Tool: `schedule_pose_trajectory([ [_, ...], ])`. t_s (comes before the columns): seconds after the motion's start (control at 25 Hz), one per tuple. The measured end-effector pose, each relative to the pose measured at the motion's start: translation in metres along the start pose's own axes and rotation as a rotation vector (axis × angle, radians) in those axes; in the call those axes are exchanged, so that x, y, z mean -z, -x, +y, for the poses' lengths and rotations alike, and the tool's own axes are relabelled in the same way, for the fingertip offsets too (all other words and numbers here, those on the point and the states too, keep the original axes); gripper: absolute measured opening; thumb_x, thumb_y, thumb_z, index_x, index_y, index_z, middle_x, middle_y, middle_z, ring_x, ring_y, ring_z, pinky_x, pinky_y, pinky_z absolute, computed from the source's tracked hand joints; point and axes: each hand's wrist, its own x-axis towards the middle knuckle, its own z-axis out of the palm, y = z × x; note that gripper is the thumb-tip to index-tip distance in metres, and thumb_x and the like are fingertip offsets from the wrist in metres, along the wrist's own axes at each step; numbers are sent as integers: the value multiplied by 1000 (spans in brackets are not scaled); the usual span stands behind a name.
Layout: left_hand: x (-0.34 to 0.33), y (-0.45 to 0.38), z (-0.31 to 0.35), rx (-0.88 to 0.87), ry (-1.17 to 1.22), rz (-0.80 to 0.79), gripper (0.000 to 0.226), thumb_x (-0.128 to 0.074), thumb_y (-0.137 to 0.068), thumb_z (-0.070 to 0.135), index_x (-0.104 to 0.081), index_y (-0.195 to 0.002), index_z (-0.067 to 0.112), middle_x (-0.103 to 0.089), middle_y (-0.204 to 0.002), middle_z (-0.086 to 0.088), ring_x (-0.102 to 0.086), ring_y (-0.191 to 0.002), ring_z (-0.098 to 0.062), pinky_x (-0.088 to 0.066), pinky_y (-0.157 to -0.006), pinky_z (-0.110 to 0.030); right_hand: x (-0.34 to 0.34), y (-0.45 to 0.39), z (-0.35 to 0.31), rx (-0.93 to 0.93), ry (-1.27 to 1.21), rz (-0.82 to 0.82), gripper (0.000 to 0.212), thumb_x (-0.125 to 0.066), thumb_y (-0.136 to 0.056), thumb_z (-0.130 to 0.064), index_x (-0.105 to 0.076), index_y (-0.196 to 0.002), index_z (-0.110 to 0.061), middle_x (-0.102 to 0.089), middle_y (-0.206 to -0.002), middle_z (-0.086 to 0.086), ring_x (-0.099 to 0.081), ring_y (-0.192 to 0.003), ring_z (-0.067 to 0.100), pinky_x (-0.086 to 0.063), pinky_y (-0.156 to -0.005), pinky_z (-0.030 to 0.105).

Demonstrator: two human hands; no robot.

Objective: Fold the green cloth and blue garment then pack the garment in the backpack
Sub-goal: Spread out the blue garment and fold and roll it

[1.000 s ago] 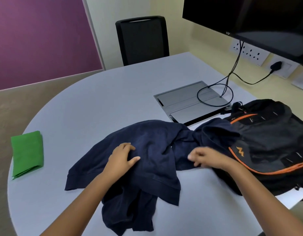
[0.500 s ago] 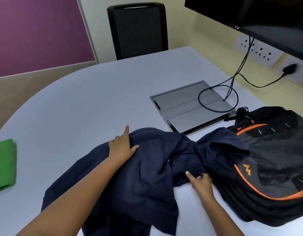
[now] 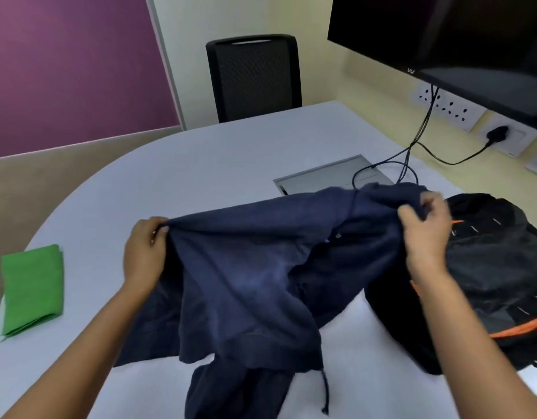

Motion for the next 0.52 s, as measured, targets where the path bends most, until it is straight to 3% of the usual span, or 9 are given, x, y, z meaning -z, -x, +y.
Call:
schedule_pose_trajectory([
  [0.12, 42, 30, 2, -48, 0, 28, 18, -47, -94, 8, -61, -100, 17, -56, -96, 0, -49, -88, -16, -38, -81, -31, 17, -20, -69, 234, 17, -38, 30, -55, -68, -4, -43, -73, -31, -47, -69, -21, -39, -67, -4, -34, -65, 13],
  [0.2, 50, 43, -16, 46, -54, -88, 14, -46, -94, 8, -57, -94, 17, -59, -93, -3, -49, -84, -19, -36, -77, -31, 16, -11, -89, 266, -41, -150, 32, -58, -70, -2, -46, -76, -32, -50, -70, -21, -42, -69, -1, -35, -67, 16],
  [0.28, 48, 52, -28, 234, -229, -294, 8, -47, -92, 11, -51, -92, 18, -64, -99, -14, -53, -83, -28, -40, -75, -35, 3, 14, -85, 143, -60, -336, 33, -67, -75, -2, -50, -79, -30, -55, -75, -18, -48, -70, -3, -38, -70, 15],
  [0.36, 35, 73, -10, 303, -283, -412, 14, -49, -84, 17, -50, -94, 27, -65, -99, -7, -59, -88, -30, -46, -74, -37, -17, 50, -65, -34, 14, -458, 31, -72, -77, -3, -52, -79, -27, -59, -82, -8, -53, -69, -11, -40, -72, 10],
  [0.44, 8, 102, 32, 33, -197, -387, 31, -56, -79, 26, -54, -110, 32, -64, -111, 2, -59, -105, -23, -48, -82, -37, -31, 79, -51, -115, 92, -546, 23, -72, -78, -8, -57, -82, -24, -62, -89, -3, -55, -75, -12, -41, -73, 5],
  [0.52, -14, 123, 85, -316, -124, -335, 61, -66, -79, 33, -44, -134, 18, -49, -138, -3, -45, -127, -22, -40, -102, -40, -39, 95, -53, -64, 174, -755, 22, -71, -79, -11, -60, -95, -22, -64, -99, -8, -58, -93, -2, -44, -89, 14],
])
